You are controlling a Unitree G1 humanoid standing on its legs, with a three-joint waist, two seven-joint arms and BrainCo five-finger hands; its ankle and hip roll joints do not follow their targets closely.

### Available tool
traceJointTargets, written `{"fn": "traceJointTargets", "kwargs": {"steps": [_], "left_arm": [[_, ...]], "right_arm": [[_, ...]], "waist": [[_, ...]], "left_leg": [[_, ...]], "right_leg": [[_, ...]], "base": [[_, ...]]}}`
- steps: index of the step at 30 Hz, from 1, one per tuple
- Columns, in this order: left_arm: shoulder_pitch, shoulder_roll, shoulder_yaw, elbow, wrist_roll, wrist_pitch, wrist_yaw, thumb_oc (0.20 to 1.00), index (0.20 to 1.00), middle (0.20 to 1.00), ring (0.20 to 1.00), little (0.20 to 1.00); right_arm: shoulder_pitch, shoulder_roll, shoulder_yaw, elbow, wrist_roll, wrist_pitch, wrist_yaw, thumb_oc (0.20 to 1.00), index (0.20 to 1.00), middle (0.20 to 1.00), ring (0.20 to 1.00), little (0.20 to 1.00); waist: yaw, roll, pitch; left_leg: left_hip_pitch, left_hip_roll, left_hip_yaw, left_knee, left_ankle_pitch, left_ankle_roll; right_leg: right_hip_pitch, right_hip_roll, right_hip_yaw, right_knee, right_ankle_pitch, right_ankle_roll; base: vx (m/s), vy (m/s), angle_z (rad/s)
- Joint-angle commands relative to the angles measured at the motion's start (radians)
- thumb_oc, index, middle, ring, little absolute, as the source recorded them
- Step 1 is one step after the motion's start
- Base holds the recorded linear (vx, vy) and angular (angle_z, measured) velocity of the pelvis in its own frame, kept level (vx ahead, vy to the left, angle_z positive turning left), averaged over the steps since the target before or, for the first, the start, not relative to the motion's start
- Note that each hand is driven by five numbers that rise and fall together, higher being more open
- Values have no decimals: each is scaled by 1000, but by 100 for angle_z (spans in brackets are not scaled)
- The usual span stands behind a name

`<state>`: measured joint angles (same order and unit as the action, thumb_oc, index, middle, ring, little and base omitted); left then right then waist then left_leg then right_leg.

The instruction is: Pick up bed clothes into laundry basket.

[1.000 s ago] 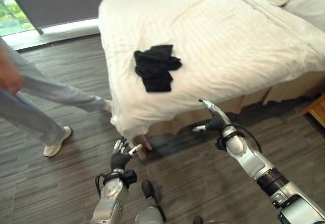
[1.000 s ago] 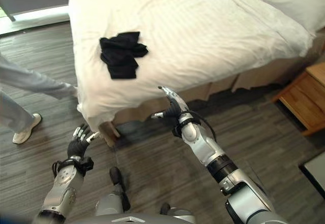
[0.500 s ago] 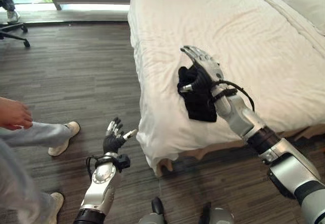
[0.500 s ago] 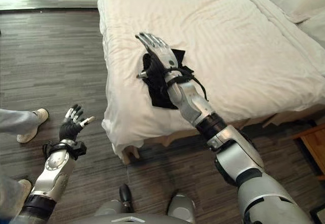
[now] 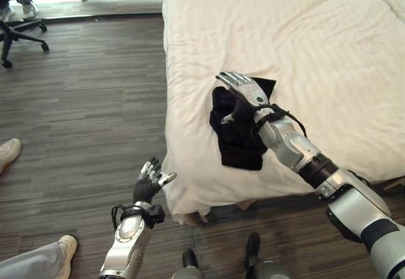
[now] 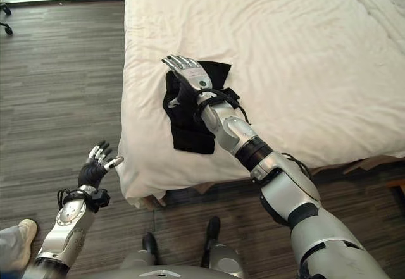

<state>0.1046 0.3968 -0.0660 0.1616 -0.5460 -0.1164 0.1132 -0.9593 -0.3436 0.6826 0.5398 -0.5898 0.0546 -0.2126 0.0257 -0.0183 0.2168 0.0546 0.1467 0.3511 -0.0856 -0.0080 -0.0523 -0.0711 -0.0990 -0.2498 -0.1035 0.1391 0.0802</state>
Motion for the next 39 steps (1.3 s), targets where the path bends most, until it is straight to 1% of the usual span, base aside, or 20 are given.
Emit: {"fn": "traceJointTargets", "kwargs": {"steps": [1,2,5,6,7,8,10,14,20,21,23,24,26,28,29,31,32,33,35,39], "left_arm": [[-12,87,26,-42,-35,-46,-7,1000,1000,1000,1000,1000],[-13,95,35,-38,-46,-48,-11,1000,1000,1000,1000,1000],[-18,98,36,-32,-51,-51,-11,1000,1000,1000,1000,1000],[-40,113,39,-27,-63,-62,-7,1000,1000,1000,1000,1000],[-34,133,53,-31,-58,-70,-8,1000,1000,1000,1000,1000],[-44,122,47,-35,-61,-65,-30,1000,1000,1000,1000,1000],[-58,129,76,-51,-80,-79,-39,1000,1000,1000,1000,1000],[-68,129,76,-44,-84,-86,-31,1000,1000,1000,1000,1000],[-67,131,80,-60,-104,-94,-35,1000,1000,1000,1000,1000],[-77,95,61,-66,-107,-89,-26,1000,1000,1000,1000,1000],[-54,93,71,-55,-118,-103,5,1000,1000,1000,1000,1000],[-53,97,69,-46,-119,-103,1,1000,1000,1000,1000,1000],[-56,102,68,-38,-121,-102,-1,1000,1000,1000,1000,1000],[-59,113,59,-19,-122,-96,-8,1000,1000,1000,1000,1000],[-60,119,60,-15,-125,-96,-11,1000,1000,1000,1000,1000],[-55,133,66,-13,-127,-91,-18,1000,1000,1000,1000,1000],[-55,133,65,-13,-127,-91,-18,1000,1000,1000,1000,1000],[-54,136,68,-11,-127,-90,-18,1000,1000,1000,1000,1000],[-73,141,55,37,-85,-93,3,1000,1000,1000,1000,1000],[-124,120,68,113,-102,-82,1,1000,1000,1000,1000,1000]], "right_arm": [[-135,20,20,13,-14,-25,-4,1000,1000,1000,1000,1000],[-124,25,21,8,-5,-25,2,1000,1000,1000,1000,1000],[-124,25,22,14,-3,-25,0,1000,1000,1000,1000,1000],[-147,21,37,48,-5,-22,-4,1000,1000,1000,1000,1000],[-255,-136,32,125,40,-23,0,1000,1000,1000,1000,1000],[-270,-137,58,117,45,-35,13,1000,1000,1000,1000,1000],[-234,-230,99,43,15,-46,31,1000,1000,1000,1000,1000],[-228,-247,107,50,13,-46,23,1000,1000,1000,1000,1000],[-254,-241,72,131,54,-33,-24,1000,1000,1000,1000,1000],[-113,-20,66,130,-17,-8,-77,1000,1000,1000,1000,1000],[-130,-13,47,198,-11,-2,-88,1000,1000,1000,1000,1000],[-156,-3,39,220,13,-4,-85,1000,1000,1000,1000,1000],[-178,10,38,238,22,-6,-82,1000,1000,1000,1000,1000],[-224,36,32,261,50,-8,-82,1000,1000,1000,1000,1000],[-243,44,31,259,63,-8,-81,1000,1000,1000,1000,1000],[-246,56,29,229,83,-12,-80,1000,1000,1000,1000,1000],[-246,56,29,229,83,-12,-79,1000,1000,1000,1000,1000],[-247,57,29,217,88,-13,-76,1000,1000,1000,1000,1000],[-234,65,46,153,85,-24,-58,1000,1000,1000,1000,1000],[-240,55,35,92,71,-24,-46,1000,1000,1000,1000,1000]], "waist": [[-1,-38,22],[1,-19,38],[1,-13,44],[7,15,74],[4,23,76],[3,35,86],[-7,74,116],[-6,93,131],[-1,119,144],[12,131,151],[24,134,144],[30,135,138],[31,132,146],[35,130,136],[32,128,141],[29,124,133],[30,124,128],[28,121,131],[16,107,124],[12,80,105]], "left_leg": [[-36,14,37,-2,42,-46],[-57,20,35,-2,55,-53],[-67,22,34,-2,60,-55],[-99,26,30,-2,77,-62],[-116,30,30,-2,85,-68],[-125,33,32,-2,90,-71],[-167,43,32,-2,113,-86],[-195,53,32,-2,127,-94],[-242,75,36,-2,147,-109],[-239,75,35,-2,145,-106],[-240,73,33,-2,146,-105],[-229,72,22,-2,125,-115],[-237,75,38,-2,149,-105],[-224,74,28,-2,127,-115],[-231,77,43,-2,149,-105],[-223,77,47,-2,145,-104],[-213,76,34,-2,122,-114],[-217,77,48,-2,143,-104],[-205,77,52,-2,138,-103],[-183,71,51,-2,126,-98]], "right_leg": [[96,-79,-7,19,-125,51],[80,-77,-8,19,-125,47],[71,-75,-7,18,-124,46],[33,-76,-6,22,-115,44],[16,-77,-8,21,-111,47],[3,-76,-7,22,-108,47],[-36,-77,-4,16,-97,50],[-64,-74,-2,16,-91,53],[-112,-70,4,16,-81,58],[-108,-70,5,16,-81,56],[-111,-67,7,16,-80,52],[-102,-67,17,16,-98,58],[-111,-64,10,16,-77,49],[-102,-66,19,16,-92,56],[-112,-65,13,16,-72,47],[-110,-66,9,16,-71,46],[-100,-68,17,16,-91,55],[-107,-66,10,16,-72,46],[-100,-66,9,16,-73,46],[-77,-68,9,16,-74,47]], "base": [[-58,-88,4],[-52,-73,3],[-66,-41,2],[-157,-27,1],[-185,-24,-3],[-127,-13,7],[-113,-36,3],[-57,-36,-12],[-53,-19,1],[-17,-5,4],[27,-4,-8],[-15,-10,-11],[0,0,0],[36,11,1],[-89,14,1],[0,36,-1],[1,31,0],[0,0,0],[-34,3,0],[10,19,-2]]}}
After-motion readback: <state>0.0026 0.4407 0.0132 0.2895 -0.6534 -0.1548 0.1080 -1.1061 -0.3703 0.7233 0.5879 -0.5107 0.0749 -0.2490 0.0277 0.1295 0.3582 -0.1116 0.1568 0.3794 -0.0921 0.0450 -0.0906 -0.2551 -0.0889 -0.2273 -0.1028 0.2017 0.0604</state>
